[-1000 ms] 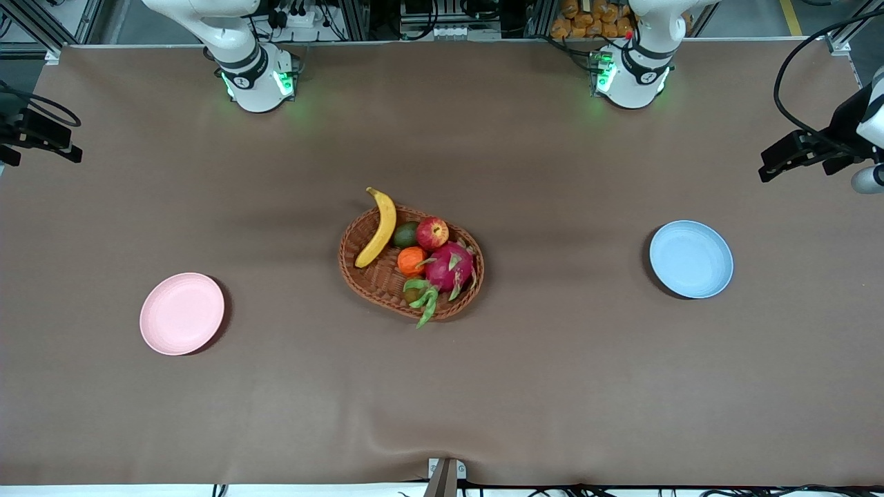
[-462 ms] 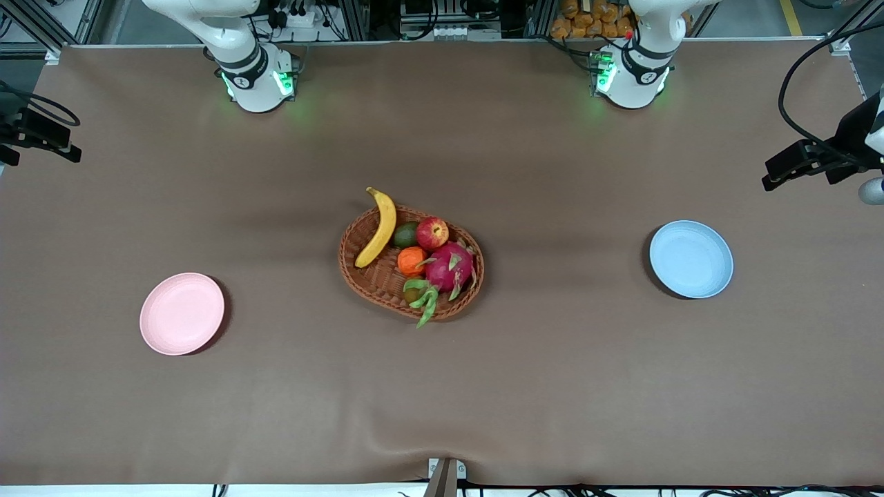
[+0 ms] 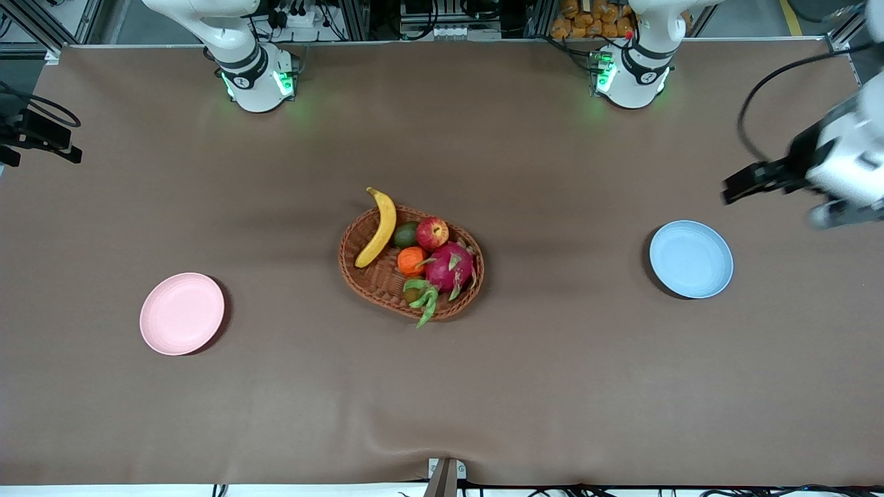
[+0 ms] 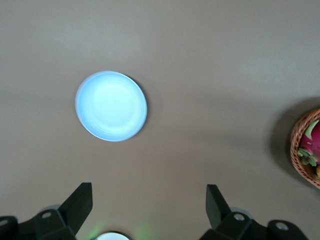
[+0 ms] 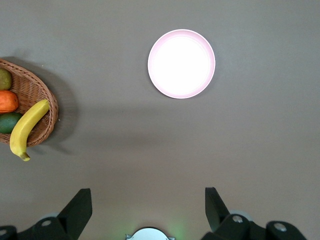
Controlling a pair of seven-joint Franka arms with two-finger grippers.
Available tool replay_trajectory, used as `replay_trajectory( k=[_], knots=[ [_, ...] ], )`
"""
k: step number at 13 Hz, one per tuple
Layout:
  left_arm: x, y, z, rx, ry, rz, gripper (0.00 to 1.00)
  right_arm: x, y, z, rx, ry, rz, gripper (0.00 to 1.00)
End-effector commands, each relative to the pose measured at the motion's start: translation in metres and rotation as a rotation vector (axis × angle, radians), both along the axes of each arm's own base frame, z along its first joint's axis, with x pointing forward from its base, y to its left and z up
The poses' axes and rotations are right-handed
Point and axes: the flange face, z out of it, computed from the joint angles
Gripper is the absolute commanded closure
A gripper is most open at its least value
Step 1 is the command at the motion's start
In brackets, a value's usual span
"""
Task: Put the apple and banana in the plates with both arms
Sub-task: 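Move the left gripper over the blue plate toward the fruit basket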
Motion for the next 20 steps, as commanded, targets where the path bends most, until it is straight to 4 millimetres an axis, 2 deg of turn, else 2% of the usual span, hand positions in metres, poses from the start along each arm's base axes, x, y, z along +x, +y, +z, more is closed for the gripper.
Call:
replay_trajectory(
  k=[1,3,5,9,10,13,16,20],
  knots=[
    [0.013,-0.026,-0.019,-0.008,0.011,0.03,0.0,0.006,-0.003,-0.002,0.005,0.011,-0.01,0.0],
    [0.014,-0.046,-0.022,-0.009,-0.006,0.03,0.0,0.014,-0.003,-0.01,0.006,0.008,-0.01,0.0],
    [0.015,-0.057,-0.031,-0.017,0.01,0.021,0.0,0.02,-0.002,-0.015,0.003,-0.003,-0.008,0.0],
    [0.014,-0.085,-0.044,-0.014,0.028,0.06,0.0,0.02,-0.005,-0.015,0.005,-0.003,-0.014,0.0],
    [0.009,-0.101,-0.045,-0.015,0.032,0.079,0.0,0.02,-0.005,-0.015,0.006,-0.003,-0.012,0.0],
    [0.006,-0.125,-0.055,-0.02,0.047,0.157,0.0,0.02,-0.003,-0.015,0.009,-0.003,-0.012,0.0],
    [0.009,-0.145,-0.069,-0.024,0.039,0.205,0.0,0.021,-0.004,-0.016,0.009,-0.002,-0.014,0.0],
    [0.016,-0.162,-0.085,-0.042,0.025,0.245,0.0,0.022,-0.005,-0.018,0.005,0.0,-0.014,0.0]
  ],
)
